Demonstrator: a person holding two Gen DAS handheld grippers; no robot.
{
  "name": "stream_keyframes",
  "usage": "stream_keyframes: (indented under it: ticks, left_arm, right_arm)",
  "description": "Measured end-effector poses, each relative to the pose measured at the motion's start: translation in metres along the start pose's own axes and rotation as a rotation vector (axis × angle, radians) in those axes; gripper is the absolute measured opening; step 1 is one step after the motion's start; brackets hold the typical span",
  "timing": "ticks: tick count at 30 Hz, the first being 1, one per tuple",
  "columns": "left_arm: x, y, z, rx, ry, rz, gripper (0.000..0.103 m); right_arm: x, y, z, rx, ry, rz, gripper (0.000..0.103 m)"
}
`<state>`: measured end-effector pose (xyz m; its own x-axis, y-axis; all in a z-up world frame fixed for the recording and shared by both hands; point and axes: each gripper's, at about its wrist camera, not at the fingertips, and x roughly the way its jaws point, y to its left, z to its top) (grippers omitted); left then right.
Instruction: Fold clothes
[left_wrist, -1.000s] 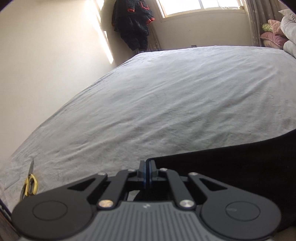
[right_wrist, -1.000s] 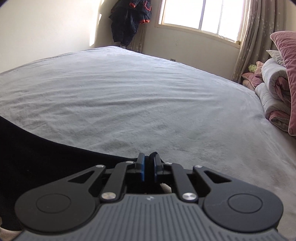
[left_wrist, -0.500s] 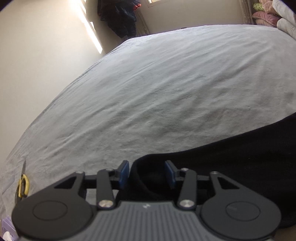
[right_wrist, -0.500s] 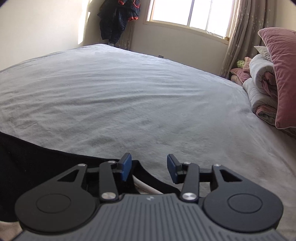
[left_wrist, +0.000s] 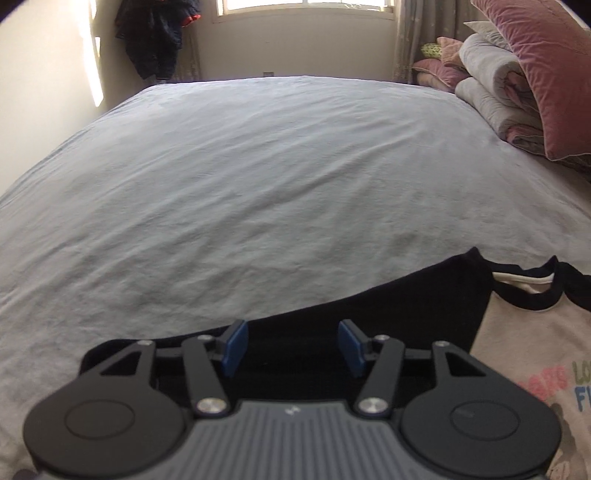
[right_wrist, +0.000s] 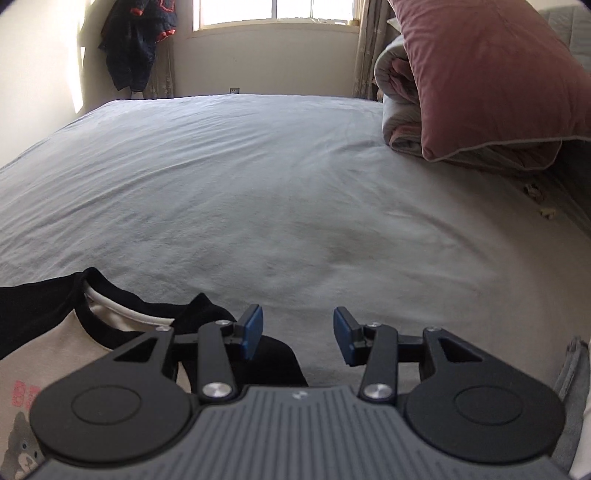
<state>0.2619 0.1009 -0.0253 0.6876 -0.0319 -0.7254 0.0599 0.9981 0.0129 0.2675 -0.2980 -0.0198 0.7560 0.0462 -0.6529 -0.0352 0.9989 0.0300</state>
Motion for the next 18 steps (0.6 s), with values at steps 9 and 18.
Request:
stream_keyframes:
  ticks: [9, 18]
  left_arm:
    - [0.033, -0.053, 0.001, -0.028, -0.002, -0.183, 0.038]
    - [0.048, -0.07, -0.01, 0.014, -0.061, -0.164, 0.038]
  right_arm:
    - [0.022, -0.019, -0.018, 0.11, 0.104, 0.144, 0.033]
    - [0.022, 0.005, -0.016, -0.09, 0.064, -0.044, 0.002]
